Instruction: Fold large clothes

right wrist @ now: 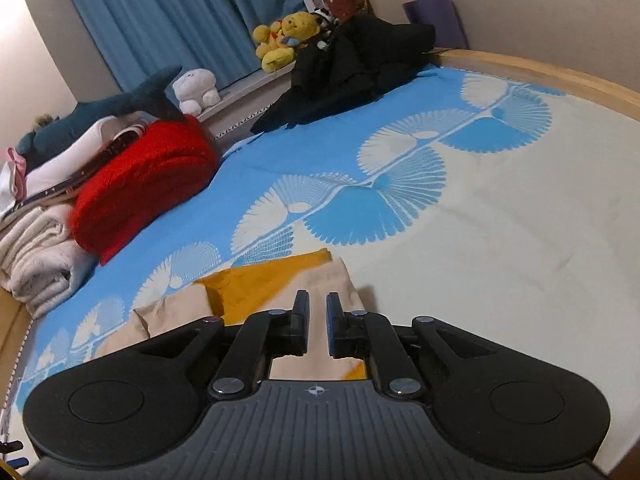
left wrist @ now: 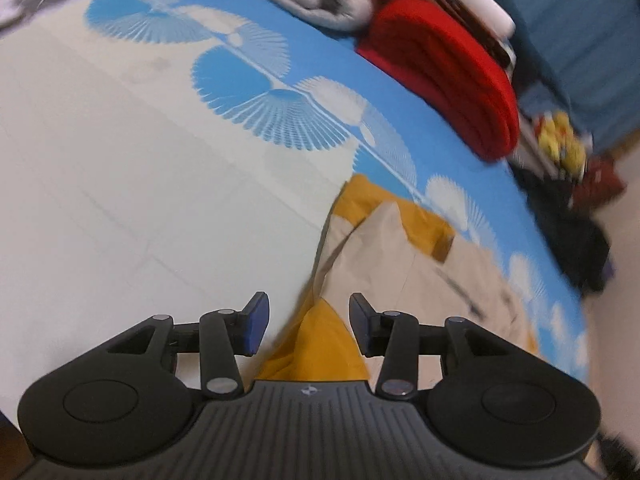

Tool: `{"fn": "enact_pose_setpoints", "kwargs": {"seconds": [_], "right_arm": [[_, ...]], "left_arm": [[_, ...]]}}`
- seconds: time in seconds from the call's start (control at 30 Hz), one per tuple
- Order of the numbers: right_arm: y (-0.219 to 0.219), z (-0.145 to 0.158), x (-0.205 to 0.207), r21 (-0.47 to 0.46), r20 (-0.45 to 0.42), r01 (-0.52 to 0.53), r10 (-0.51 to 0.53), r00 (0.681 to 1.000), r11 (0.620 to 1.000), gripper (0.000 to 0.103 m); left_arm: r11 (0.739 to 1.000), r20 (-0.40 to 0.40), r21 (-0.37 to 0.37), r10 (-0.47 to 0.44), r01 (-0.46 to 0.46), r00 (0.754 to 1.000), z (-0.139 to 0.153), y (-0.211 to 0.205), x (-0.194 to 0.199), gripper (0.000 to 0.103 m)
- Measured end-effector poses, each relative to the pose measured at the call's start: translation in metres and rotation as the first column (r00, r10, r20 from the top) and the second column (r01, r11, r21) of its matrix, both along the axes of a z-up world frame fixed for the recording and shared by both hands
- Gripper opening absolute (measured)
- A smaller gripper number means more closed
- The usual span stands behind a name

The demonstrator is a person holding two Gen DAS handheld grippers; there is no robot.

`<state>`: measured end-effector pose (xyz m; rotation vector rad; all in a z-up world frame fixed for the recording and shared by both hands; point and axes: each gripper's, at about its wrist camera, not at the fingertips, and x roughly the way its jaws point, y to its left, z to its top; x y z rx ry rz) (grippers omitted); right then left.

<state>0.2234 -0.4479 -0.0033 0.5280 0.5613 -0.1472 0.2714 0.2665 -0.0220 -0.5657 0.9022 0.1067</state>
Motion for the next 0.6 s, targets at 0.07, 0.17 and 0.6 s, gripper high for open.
{"fn": "enact_pose_setpoints", "kwargs": {"seconds": [0.07,0.17,0.6], "right_arm": [[0.006,-0.005,0.010,-0.024,-0.026,-0.027,0.027,0.999,0.999,0.019],[0.014,-0.024,0.016,-0.022,-0.099,-0.066,0.063,0.993,0.998,0.031],[0.012,-0.073,0.039,-0.035,-0.308,-0.096,0.080,0.948,0.995,0.047]], "left_arm": [[0.999,-0.012,0.042,-0.024,0.024,1.000,-0.005,-0.008,0.001,0.048],[0.999,-0.050,0.034,-0.023,0.025,0.998,-0.018,-0.013,0.005,0.048],[0.987,-0.084,0.122,-0.098,0.108,0.992,-0.032,-0.052,0.044,0.053]]}}
